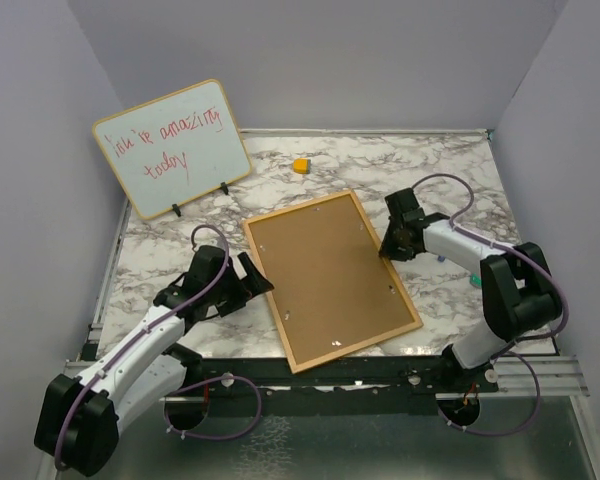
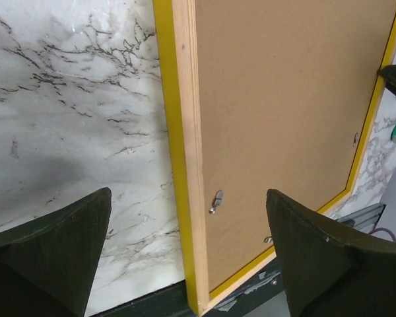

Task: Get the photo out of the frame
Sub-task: Adjust the photo frame at the center of the board.

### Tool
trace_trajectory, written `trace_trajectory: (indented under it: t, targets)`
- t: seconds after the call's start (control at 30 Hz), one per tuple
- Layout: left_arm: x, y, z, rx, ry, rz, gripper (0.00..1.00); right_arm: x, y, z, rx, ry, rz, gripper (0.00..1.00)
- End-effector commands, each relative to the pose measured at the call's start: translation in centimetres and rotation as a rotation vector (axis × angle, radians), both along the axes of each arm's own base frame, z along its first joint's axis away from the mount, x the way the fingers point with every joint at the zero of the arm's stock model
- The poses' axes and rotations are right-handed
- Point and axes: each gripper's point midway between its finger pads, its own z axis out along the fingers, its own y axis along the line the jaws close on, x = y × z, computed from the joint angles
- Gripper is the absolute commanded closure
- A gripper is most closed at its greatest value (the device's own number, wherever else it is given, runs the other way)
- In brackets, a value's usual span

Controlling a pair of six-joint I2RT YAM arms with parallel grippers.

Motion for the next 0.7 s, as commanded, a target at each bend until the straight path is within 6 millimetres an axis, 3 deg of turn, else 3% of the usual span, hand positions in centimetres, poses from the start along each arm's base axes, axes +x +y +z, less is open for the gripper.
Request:
trace_trajectory:
  t: [0.0, 0.13, 0.3, 0.47, 0.67]
  targets:
    - [1.2, 0.0, 1.3, 0.044, -0.058, -0.032, 0.01, -1.4, -0.7, -0.2, 0.06, -0.027, -0.187, 0.99]
    - [1.9, -0.1, 1.7, 0.089, -0.066, -0.073, 0.01, -1.4, -2.1, -0.5, -0.036, -0.001, -0.204, 0.99]
    - [3.3, 0.2, 2.6, 0.153, -0.111, -0.102, 0.01, -0.3, -1.9, -0.2, -0.067, -0.007, -0.108, 0.99]
    - [4.2, 1.3, 3.1, 0.233, -0.133, -0.09, 0.01, -0.2, -1.8, -0.2, -0.05, 0.04, -0.154, 0.96]
    - [5.0, 1.8, 4.2, 0.296, -0.172, -0.127, 0.01, -0.4, -1.8, 0.1, -0.031, 0.03, -0.18, 0.79]
